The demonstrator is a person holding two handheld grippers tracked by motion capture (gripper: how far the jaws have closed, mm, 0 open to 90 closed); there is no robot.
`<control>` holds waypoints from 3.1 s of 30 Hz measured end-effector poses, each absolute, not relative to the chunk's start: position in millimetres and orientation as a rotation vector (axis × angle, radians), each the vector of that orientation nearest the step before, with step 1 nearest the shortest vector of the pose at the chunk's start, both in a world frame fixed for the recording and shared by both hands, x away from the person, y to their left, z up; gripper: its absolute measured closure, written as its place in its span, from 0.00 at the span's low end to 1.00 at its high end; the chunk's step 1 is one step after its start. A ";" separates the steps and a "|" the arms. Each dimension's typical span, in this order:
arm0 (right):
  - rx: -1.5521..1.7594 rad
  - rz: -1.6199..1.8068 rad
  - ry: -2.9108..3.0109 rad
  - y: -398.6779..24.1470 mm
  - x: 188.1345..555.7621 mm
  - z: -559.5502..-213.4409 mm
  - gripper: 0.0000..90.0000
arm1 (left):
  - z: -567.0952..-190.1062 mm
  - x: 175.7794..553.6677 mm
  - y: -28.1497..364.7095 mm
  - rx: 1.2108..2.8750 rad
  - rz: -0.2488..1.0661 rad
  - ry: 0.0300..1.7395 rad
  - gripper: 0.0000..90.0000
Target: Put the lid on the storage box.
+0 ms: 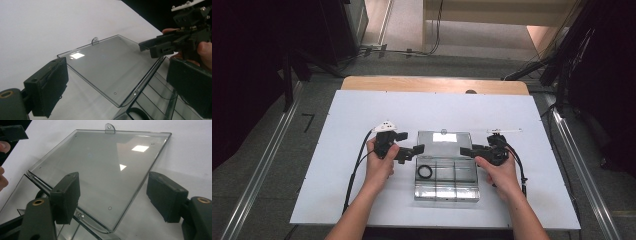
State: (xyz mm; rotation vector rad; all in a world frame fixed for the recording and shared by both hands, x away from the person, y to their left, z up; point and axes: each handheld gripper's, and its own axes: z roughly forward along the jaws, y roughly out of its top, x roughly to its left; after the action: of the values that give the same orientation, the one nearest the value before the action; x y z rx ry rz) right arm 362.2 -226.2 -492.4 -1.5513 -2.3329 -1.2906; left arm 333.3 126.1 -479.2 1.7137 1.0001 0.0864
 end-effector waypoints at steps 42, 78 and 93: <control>-1.567 -1.310 -2.303 -231.6 360.9 -497.9 0.42 | -507.5 350.9 97.4 1.744 -0.057 1.211 0.17; -1.524 -1.407 -2.262 -237.7 357.6 -491.8 0.61 | -501.8 347.2 96.4 1.718 -0.027 1.165 0.52; -1.430 -1.524 -2.308 -247.0 348.4 -482.2 0.80 | -487.6 340.1 103.3 1.698 0.013 1.087 0.70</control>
State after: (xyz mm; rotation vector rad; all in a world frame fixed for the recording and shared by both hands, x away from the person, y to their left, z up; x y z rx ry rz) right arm 348.4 -247.0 -482.2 -1.4301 -2.3076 -1.5243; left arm 340.1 103.3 -487.6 1.6977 1.0874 0.0130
